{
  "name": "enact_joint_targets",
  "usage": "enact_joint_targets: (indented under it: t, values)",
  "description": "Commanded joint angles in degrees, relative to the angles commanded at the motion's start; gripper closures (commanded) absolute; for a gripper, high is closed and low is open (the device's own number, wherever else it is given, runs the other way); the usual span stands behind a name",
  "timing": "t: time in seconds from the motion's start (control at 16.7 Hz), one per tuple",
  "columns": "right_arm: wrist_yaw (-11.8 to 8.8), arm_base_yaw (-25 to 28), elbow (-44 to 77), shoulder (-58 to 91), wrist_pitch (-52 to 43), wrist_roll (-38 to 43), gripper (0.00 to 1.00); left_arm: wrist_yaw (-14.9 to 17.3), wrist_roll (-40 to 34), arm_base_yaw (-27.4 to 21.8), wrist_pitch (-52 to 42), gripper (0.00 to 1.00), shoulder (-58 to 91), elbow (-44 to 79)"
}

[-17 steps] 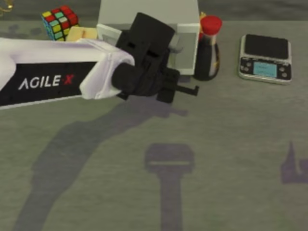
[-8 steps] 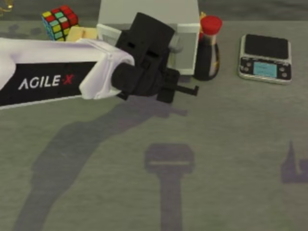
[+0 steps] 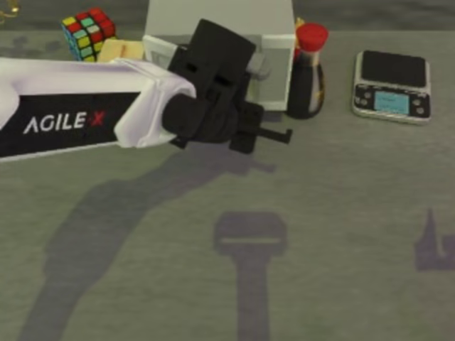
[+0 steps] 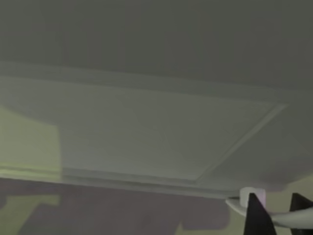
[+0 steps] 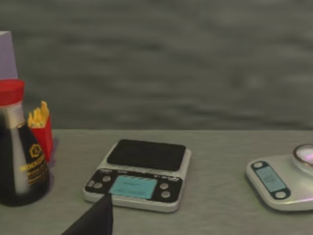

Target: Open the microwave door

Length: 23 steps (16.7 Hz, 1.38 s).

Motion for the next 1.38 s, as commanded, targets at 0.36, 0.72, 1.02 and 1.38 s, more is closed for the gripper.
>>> enact_joint_targets:
  t: [0.36, 0.72, 1.02, 1.38]
  values:
    - [0.00, 0.00, 0.00, 0.00, 0.00, 0.00, 0.00, 1.52, 2.32, 0.99, 0.84, 1.00, -1.35, -1.90]
    - [0.00, 0.00, 0.00, 0.00, 0.00, 0.00, 0.00, 1.52, 2.32, 0.99, 0.84, 1.00, -1.35, -1.90]
    - [0.00, 0.00, 0.00, 0.00, 0.00, 0.00, 0.00, 1.52, 2.32, 0.99, 0.84, 1.00, -1.35, -1.90]
    - [0.00, 0.00, 0.00, 0.00, 0.00, 0.00, 0.00, 1.52, 2.32, 0.99, 0.84, 1.00, -1.35, -1.90]
